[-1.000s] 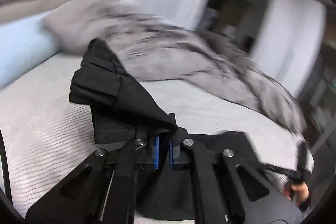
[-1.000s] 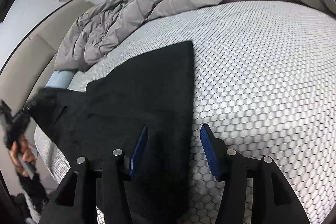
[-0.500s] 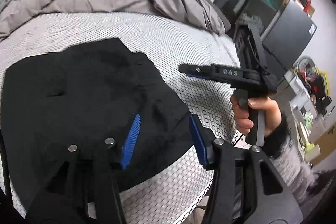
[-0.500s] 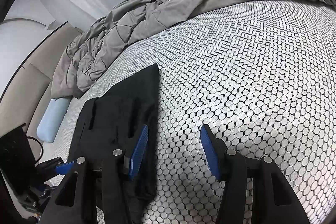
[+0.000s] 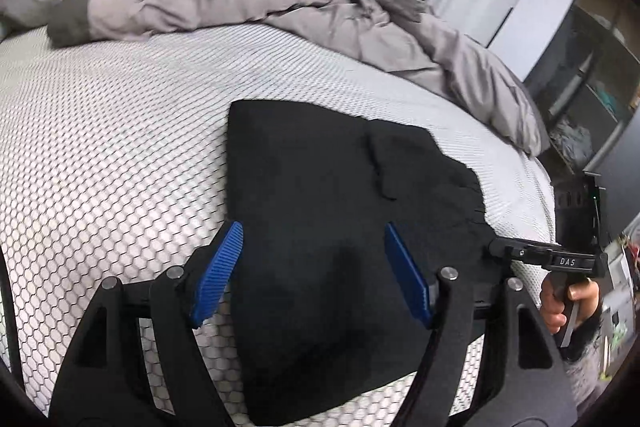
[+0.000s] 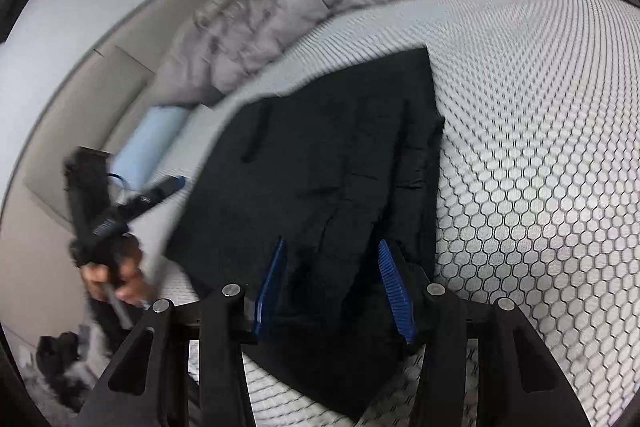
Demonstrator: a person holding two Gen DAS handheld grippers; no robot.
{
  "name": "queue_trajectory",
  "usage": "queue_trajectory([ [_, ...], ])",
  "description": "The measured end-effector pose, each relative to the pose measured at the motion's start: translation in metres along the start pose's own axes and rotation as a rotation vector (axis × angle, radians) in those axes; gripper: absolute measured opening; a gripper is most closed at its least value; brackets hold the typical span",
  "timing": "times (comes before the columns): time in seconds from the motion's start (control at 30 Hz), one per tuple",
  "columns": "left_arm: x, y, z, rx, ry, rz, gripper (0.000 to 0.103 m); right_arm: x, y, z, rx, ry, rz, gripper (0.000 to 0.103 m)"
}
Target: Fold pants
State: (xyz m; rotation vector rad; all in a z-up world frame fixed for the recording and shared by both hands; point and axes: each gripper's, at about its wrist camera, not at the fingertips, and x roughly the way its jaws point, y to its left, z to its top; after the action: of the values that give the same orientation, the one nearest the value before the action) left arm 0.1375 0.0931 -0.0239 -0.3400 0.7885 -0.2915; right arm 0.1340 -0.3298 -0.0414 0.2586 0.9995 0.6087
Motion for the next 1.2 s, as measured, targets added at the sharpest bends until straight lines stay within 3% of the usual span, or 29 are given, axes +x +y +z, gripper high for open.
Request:
queue_trajectory([
  [0.07,-0.002,0.010,-0.002,-0.008,-0.001,0.013,0.070,0.006,0.002,0.004,-0.005,0.000,-0.018,0.043],
  [0.13,0.000,0.014,-0.002,-0.008,-0.001,0.008,0.070,0.002,0.008,0.005,-0.036,-0.031,-0.043,0.017],
  [0.2,0.000,0.008,-0.003,0.006,-0.009,0.006,0.070,-0.007,0.016,0.005,-0.066,-0.073,-0.018,0.010],
  [0.3,-0.001,-0.004,-0.001,0.029,-0.010,0.003,0.070,-0.031,0.032,-0.001,-0.136,-0.137,-0.055,0.009],
  [0.37,0.001,-0.014,-0.002,0.051,0.000,0.005,0.070,-0.038,0.034,-0.007,-0.137,-0.126,-0.124,0.009],
  [0.43,0.001,-0.023,-0.003,0.077,0.003,0.022,0.070,-0.032,0.021,-0.014,-0.125,-0.082,-0.223,0.016],
  [0.47,0.002,-0.026,-0.006,0.089,0.006,0.031,0.070,-0.022,0.016,-0.007,-0.100,-0.060,-0.223,0.018],
  [0.57,0.006,-0.030,-0.005,0.096,0.012,0.045,0.070,-0.025,-0.002,-0.006,-0.011,-0.056,-0.117,0.025],
  [0.63,0.005,-0.031,-0.005,0.100,0.012,0.042,0.070,-0.035,-0.011,-0.006,0.021,-0.070,-0.073,0.039],
  [0.7,0.006,-0.031,-0.006,0.102,0.013,0.043,0.070,-0.039,-0.021,-0.006,0.069,-0.073,-0.001,0.045],
  [0.83,0.007,-0.031,-0.006,0.105,0.017,0.049,0.070,-0.029,-0.031,-0.007,0.124,-0.032,0.065,0.045],
  [0.97,0.005,-0.030,-0.007,0.100,0.017,0.043,0.070,-0.042,-0.014,-0.003,0.074,-0.061,0.132,0.045],
  [1.07,0.005,-0.029,-0.008,0.106,0.020,0.045,0.070,-0.040,-0.012,-0.005,0.061,-0.034,0.124,0.045],
  [1.2,0.005,-0.030,-0.010,0.115,0.026,0.055,0.070,-0.022,-0.027,-0.005,0.135,0.016,0.127,0.045],
])
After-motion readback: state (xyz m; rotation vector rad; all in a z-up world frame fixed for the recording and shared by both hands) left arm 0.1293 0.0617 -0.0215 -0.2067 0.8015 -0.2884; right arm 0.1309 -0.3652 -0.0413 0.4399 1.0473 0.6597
